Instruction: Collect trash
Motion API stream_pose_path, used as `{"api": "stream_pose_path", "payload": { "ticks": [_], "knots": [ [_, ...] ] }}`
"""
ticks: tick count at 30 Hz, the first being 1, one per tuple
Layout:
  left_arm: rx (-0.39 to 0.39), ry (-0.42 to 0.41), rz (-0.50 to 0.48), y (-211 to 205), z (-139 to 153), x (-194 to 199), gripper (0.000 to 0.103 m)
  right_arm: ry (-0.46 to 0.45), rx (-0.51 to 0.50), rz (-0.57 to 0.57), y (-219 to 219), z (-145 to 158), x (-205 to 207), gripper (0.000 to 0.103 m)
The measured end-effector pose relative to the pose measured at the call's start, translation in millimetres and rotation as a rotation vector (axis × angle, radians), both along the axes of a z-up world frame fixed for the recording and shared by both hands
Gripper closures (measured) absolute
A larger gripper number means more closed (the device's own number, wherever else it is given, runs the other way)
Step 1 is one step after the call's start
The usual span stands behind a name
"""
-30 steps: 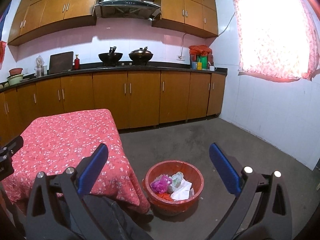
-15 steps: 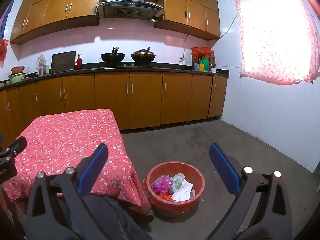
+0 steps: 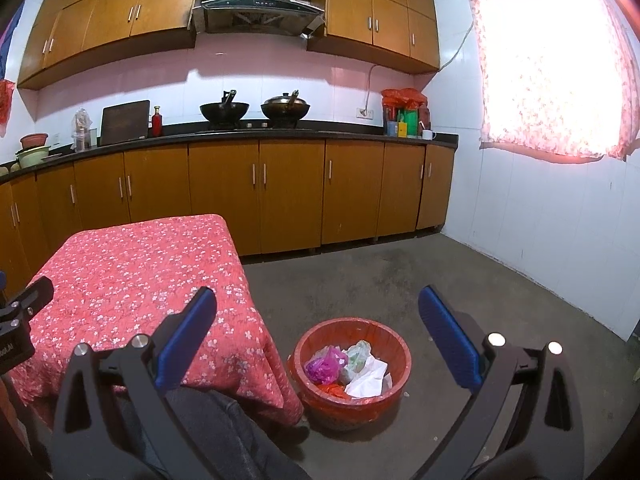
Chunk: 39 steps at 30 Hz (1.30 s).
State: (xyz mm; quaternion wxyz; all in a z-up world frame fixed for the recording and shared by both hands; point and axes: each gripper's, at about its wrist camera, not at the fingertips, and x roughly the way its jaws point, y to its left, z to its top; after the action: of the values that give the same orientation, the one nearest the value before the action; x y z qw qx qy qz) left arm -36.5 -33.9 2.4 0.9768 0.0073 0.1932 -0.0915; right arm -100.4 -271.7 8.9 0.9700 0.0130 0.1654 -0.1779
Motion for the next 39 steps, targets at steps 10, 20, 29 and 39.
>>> {"api": "stream_pose_path", "payload": {
  "ticks": [10, 20, 29, 39],
  "knots": [
    [0.001, 0.003, -0.003, -0.4, -0.8, -0.1, 0.002, 0.004, 0.012, -0.002, -1.2, -1.9, 1.4, 0.004],
    [0.000, 0.002, -0.002, -0.8, -0.4, -0.2, 0.002, 0.004, 0.012, -0.002, -0.4, -2.4, 1.4, 0.004],
    [0.000, 0.002, -0.004, -0.5, -1.1, -0.4, 0.002, 0.004, 0.012, -0.002, -0.3, -2.0, 1.2, 0.004],
    [0.000, 0.002, -0.003, -0.9, -1.0, -0.6, 0.002, 0.003, 0.013, -0.001, -0.2, -2.1, 1.3, 0.004]
  ]
}}
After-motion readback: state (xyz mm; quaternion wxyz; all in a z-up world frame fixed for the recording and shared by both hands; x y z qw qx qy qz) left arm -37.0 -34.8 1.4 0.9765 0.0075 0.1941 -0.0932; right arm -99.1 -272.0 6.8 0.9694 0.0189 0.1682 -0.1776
